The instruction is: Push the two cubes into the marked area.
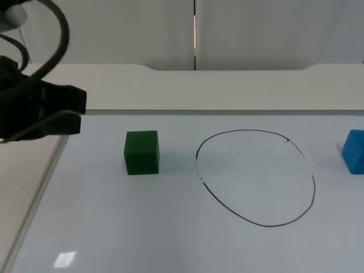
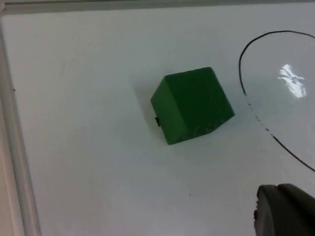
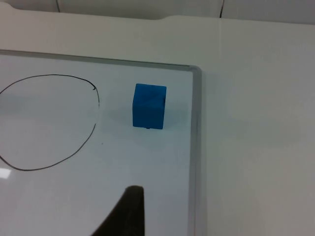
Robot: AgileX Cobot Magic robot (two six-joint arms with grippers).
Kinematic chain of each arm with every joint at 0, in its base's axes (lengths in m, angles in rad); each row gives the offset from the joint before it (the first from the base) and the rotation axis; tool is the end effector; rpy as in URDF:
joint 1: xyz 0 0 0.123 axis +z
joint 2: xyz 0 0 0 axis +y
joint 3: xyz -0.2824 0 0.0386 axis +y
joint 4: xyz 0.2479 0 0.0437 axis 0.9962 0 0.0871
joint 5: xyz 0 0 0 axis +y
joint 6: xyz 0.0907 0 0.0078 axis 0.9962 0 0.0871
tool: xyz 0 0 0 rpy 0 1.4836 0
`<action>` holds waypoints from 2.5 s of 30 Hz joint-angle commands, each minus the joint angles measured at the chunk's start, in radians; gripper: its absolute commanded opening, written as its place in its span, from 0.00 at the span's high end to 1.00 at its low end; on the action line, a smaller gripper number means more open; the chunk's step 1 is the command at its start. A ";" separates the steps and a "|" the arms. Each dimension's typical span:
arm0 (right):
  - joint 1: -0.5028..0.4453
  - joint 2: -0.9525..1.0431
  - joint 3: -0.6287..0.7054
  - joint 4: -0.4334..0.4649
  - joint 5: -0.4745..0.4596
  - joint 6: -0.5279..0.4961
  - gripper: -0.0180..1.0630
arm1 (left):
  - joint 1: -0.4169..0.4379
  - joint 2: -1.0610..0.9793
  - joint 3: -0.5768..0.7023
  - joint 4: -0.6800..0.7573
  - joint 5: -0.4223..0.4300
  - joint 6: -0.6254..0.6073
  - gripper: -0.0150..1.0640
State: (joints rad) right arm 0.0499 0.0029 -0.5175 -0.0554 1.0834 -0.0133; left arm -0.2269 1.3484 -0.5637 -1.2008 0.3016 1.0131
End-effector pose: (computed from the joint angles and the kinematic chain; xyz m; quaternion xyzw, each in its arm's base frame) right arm -0.0072 -0.0048 0.2803 -0.0254 0.8546 -0.0182 0.5183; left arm 0.2300 -0.0791 0.1994 0.0772 0.9175 -0.2001 0.3349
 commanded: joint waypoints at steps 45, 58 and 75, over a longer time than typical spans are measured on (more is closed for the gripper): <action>-0.005 -0.003 0.002 -0.005 -0.007 -0.003 0.01 | -0.023 0.663 -0.388 -0.002 -0.154 0.033 0.99; -0.005 -0.003 0.002 -0.003 -0.007 -0.003 0.01 | -0.093 0.687 -0.412 -0.011 -0.215 0.033 0.99; -0.005 -0.003 0.002 -0.012 -0.007 -0.002 0.01 | -0.162 0.687 -0.419 -0.046 -0.230 0.031 0.99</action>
State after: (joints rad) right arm 0.0499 0.0029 -0.5175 -0.0574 1.0834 -0.0174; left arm -0.3732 2.0382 -0.9793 -1.2227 0.0866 1.0474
